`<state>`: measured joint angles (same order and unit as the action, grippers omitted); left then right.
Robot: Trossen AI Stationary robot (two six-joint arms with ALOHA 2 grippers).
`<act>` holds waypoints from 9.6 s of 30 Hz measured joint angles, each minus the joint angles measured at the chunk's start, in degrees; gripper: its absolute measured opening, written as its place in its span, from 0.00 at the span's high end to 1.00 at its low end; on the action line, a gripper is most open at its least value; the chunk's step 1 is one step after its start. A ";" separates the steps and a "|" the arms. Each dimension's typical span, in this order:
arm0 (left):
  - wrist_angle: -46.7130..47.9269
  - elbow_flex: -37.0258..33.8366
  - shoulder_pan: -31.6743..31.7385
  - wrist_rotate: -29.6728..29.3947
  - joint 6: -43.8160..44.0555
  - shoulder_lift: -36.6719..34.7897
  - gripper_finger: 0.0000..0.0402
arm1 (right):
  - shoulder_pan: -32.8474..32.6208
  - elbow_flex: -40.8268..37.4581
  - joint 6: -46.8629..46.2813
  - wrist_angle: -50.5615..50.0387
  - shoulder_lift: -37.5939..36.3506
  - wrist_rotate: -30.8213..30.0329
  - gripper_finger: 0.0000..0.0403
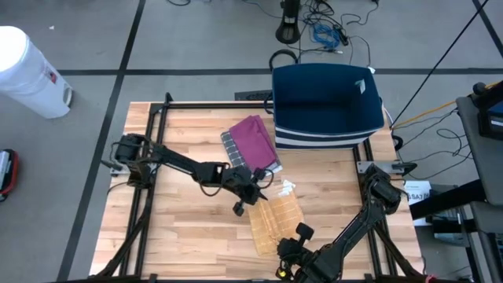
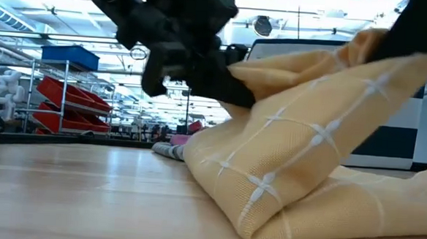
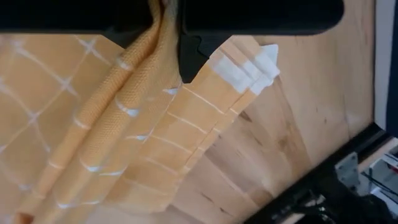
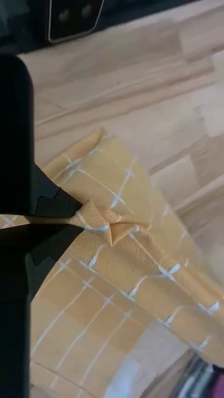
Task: Fold towel
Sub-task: Fold the orange checkered towel, then stack the folded orange checkered towel on top of the folded pink towel
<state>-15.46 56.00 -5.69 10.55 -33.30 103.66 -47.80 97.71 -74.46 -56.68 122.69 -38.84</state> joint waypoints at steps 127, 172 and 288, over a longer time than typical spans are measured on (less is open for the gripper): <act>-4.13 6.78 1.33 -2.12 -1.37 10.26 0.99 | 11.59 -0.22 -8.71 -12.05 5.32 -13.24 0.88; 6.34 6.78 -7.76 -3.94 4.42 5.24 0.42 | 4.56 -1.75 -37.41 -30.06 5.32 -4.08 1.00; -0.65 6.78 -15.71 -8.47 10.53 13.94 0.42 | -1.90 -0.79 14.36 -6.74 8.84 5.68 0.65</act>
<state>-16.11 62.78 -21.40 2.08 -22.78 117.60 -49.70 96.92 -60.10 -63.42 131.52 -33.16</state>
